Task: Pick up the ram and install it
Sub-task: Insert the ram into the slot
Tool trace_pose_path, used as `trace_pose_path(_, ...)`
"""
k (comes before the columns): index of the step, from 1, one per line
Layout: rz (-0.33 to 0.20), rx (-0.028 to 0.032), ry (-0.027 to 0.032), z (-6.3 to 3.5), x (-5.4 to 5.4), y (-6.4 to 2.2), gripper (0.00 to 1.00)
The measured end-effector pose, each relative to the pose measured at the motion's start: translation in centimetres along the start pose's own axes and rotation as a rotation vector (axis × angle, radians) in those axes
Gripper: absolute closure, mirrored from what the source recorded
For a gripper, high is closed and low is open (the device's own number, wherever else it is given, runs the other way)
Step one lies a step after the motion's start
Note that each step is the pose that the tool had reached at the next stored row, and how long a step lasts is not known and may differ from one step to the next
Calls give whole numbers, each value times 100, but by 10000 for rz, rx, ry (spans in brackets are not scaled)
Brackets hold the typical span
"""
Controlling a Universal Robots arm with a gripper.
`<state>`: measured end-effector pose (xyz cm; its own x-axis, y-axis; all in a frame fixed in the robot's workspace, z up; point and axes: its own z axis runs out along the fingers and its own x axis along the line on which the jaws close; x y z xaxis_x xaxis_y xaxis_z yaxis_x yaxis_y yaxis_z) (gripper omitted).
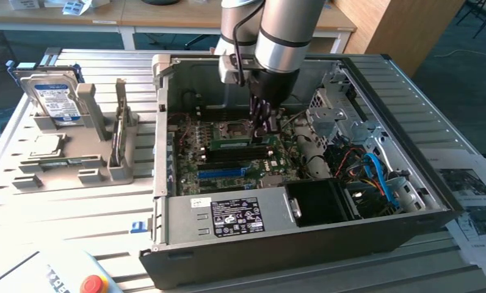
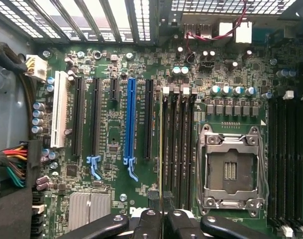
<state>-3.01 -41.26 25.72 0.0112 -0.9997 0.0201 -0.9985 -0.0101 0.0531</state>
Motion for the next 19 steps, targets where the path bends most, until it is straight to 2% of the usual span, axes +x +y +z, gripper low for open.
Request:
trace_pose_path(14,-1,16,-1,39,-7,24,88)
trace_pose_path(19,-1,16,-1,89,-8,21,88)
